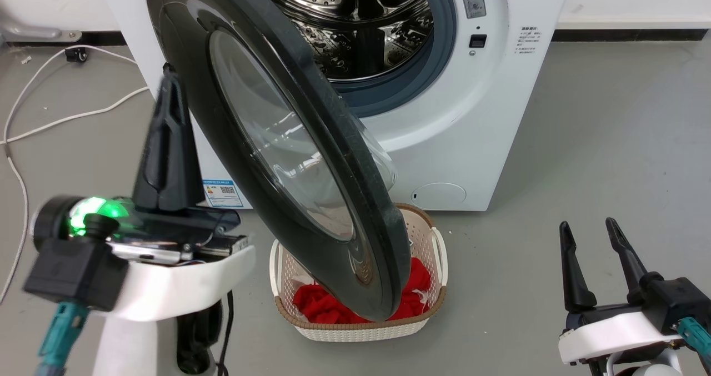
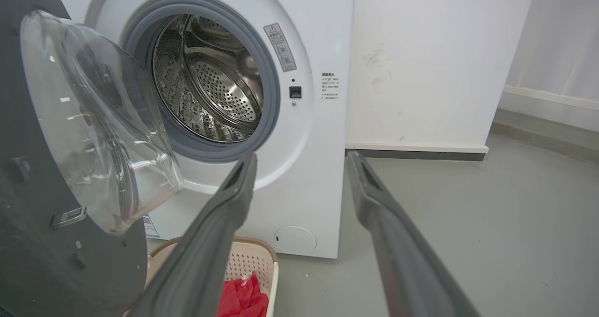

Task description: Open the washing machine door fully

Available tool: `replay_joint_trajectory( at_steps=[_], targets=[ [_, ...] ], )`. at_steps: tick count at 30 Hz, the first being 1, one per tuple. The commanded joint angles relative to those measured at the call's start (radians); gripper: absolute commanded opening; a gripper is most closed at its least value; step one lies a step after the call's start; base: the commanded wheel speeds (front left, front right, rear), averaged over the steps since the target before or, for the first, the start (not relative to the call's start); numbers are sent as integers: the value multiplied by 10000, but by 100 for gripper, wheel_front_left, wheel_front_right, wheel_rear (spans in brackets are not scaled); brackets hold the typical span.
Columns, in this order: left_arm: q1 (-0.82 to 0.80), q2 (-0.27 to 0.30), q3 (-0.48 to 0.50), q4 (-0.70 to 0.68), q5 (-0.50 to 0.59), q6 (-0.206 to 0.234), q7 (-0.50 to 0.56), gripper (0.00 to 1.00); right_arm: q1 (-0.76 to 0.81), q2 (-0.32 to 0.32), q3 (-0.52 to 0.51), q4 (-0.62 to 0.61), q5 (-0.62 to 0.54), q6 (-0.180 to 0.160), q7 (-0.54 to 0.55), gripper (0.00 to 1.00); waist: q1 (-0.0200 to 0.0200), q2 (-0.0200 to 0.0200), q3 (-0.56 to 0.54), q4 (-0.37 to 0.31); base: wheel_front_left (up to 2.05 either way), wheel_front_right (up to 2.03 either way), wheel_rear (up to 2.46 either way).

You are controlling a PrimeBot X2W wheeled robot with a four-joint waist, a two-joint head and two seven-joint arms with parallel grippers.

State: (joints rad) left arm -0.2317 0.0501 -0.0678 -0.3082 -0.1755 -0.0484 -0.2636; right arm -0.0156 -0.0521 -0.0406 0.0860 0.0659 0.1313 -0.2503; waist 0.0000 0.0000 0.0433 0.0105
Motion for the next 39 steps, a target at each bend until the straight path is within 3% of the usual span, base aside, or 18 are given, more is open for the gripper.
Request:
replay_joint_trajectory(
  at_steps=[1,10,16,24,33,39],
  targets=[
    [-212,-1,-16,-225,-3,24,-16,0,-115,35,-6,-4,20,-10,-46,100,0,0,6,0,0,0,0],
    [-1312,-1,-916,-1608,267,-229,-9,0,-147,35,-47,-97,79,-10,-67,100,0,0,103,18,0,0,0],
    [-1668,2,-2928,-1247,63,-570,384,0,-140,34,-27,-36,130,-10,-60,100,0,0,82,-10,0,0,0],
    [-828,143,-5023,-467,-451,-743,1627,0,-83,32,-28,-58,208,-10,-69,100,0,0,62,-77,0,0,0],
    [793,669,-5848,668,-881,-674,2707,0,-42,32,-48,-30,267,-10,-94,100,0,0,184,-23,0,0,0],
    [598,530,-5987,1498,-739,-561,2495,0,-231,32,23,26,328,-10,-100,100,0,0,285,-38,0,0,0]
  ],
)
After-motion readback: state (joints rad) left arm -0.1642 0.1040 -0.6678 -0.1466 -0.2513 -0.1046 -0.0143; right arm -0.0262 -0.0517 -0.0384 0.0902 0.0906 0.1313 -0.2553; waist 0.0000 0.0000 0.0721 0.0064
